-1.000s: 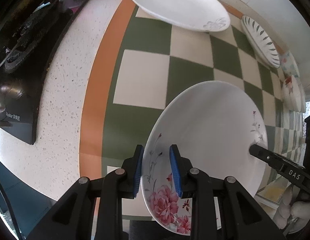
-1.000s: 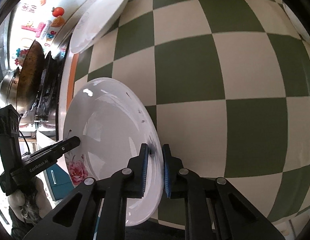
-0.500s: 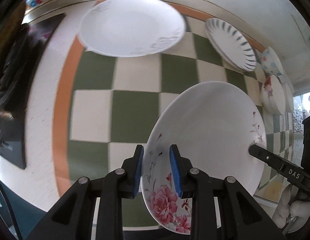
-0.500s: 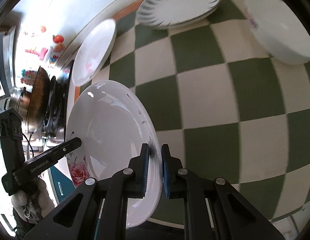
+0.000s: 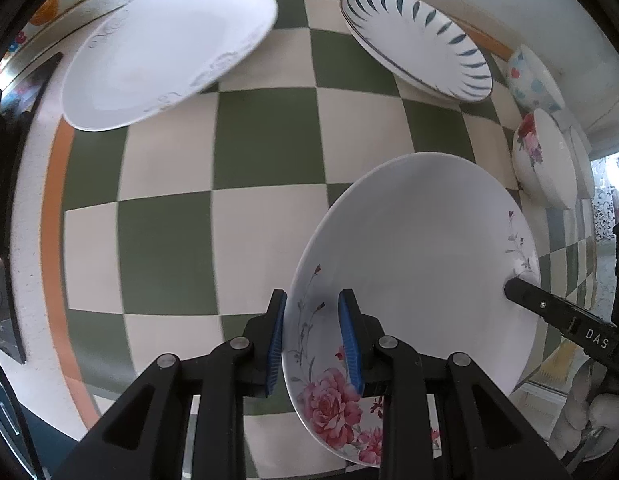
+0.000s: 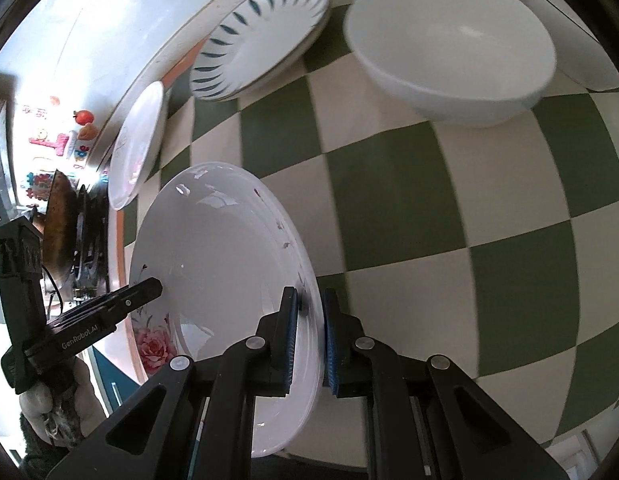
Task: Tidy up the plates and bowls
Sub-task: 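Lift the pink-flower plate with both grippers and carry it toward the swirl plate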
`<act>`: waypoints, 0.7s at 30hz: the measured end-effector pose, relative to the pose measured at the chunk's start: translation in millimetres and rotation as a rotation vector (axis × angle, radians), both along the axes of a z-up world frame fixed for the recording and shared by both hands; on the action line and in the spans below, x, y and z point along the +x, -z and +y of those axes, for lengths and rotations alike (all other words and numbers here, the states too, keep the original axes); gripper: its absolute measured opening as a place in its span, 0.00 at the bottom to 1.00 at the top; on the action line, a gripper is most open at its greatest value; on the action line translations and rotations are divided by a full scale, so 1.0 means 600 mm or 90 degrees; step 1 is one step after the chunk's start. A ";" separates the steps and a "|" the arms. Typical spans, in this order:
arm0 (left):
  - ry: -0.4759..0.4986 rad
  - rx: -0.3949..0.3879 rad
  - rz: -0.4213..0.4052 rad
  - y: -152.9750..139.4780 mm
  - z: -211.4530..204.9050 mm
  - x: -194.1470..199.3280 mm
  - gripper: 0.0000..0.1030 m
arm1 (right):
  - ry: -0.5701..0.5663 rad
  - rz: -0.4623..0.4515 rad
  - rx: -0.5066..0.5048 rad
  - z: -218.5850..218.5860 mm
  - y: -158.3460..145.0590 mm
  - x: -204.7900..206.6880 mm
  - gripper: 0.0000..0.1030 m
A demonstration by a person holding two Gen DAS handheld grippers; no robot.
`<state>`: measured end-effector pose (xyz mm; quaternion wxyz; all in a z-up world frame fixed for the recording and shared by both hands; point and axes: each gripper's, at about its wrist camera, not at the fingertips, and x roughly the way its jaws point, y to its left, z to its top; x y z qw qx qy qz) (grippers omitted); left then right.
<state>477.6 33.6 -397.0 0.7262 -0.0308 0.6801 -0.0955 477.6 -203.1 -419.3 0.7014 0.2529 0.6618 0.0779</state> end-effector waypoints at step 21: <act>-0.017 0.008 0.010 0.017 0.008 0.018 0.23 | -0.012 0.018 0.014 -0.027 0.031 0.022 0.14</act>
